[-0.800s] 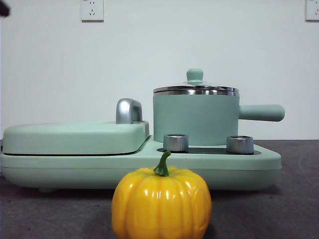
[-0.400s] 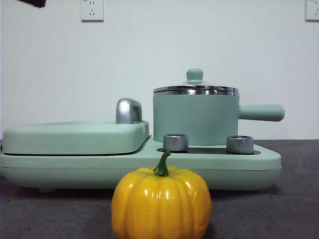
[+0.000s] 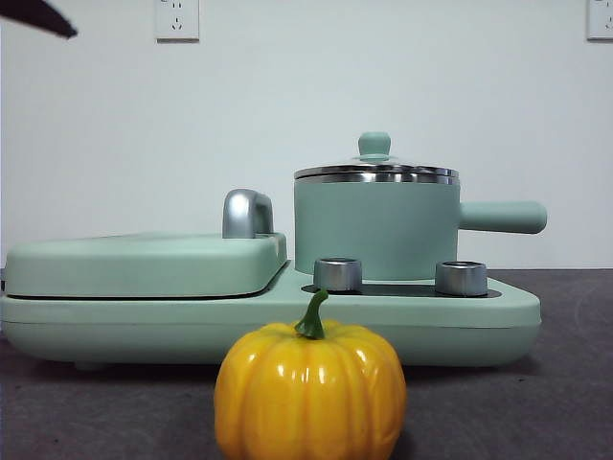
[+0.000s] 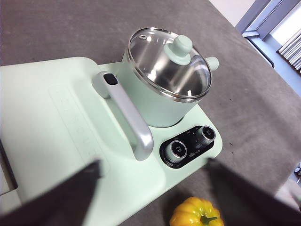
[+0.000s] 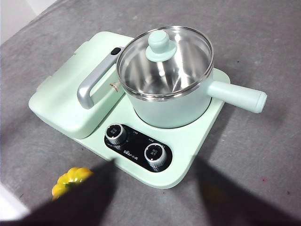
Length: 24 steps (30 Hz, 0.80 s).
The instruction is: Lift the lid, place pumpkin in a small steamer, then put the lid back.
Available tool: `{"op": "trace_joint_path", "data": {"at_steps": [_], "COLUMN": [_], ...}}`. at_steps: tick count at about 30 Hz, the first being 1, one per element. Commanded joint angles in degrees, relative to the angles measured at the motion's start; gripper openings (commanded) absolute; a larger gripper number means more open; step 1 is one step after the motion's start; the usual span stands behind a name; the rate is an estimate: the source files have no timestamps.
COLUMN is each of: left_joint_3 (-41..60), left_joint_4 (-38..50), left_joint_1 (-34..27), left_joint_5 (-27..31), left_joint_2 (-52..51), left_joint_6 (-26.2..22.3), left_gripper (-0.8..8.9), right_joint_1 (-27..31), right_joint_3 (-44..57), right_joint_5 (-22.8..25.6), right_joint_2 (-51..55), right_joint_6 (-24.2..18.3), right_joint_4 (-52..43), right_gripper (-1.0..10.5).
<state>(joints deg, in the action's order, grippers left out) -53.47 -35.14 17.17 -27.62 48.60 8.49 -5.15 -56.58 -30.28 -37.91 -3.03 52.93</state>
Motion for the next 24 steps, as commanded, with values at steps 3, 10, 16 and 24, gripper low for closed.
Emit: {"op": "trace_joint_path", "data": {"at_steps": [3, 10, 16, 24], "left_joint_3": [-1.07, -2.56, -12.31, -32.92], "left_joint_4": [0.42, -0.66, -9.38, -21.22], "left_joint_1": [0.26, 0.26, 0.57, 2.43], "left_joint_5": [-0.48, -0.48, -0.46, 4.15], "left_joint_2": [0.46, 2.51, 12.13, 30.21], "left_joint_6": [-0.09, 1.42, -0.94, -2.95], "left_gripper": [5.04, 5.03, 5.01, 5.0], "right_joint_1": [-0.09, -0.09, -0.09, -0.09], "right_joint_3": [-0.87, -0.87, -0.87, -0.87], "right_joint_5": [-0.17, -0.37, -0.37, -0.37], "right_joint_2": [-0.2, -0.17, -0.24, -0.24], "right_joint_6": [-0.39, 2.49, 2.58, 2.38], "right_joint_4": [-0.39, -0.28, 1.88, 3.23], "right_gripper": [4.6, 4.6, 4.6, 4.6]}}
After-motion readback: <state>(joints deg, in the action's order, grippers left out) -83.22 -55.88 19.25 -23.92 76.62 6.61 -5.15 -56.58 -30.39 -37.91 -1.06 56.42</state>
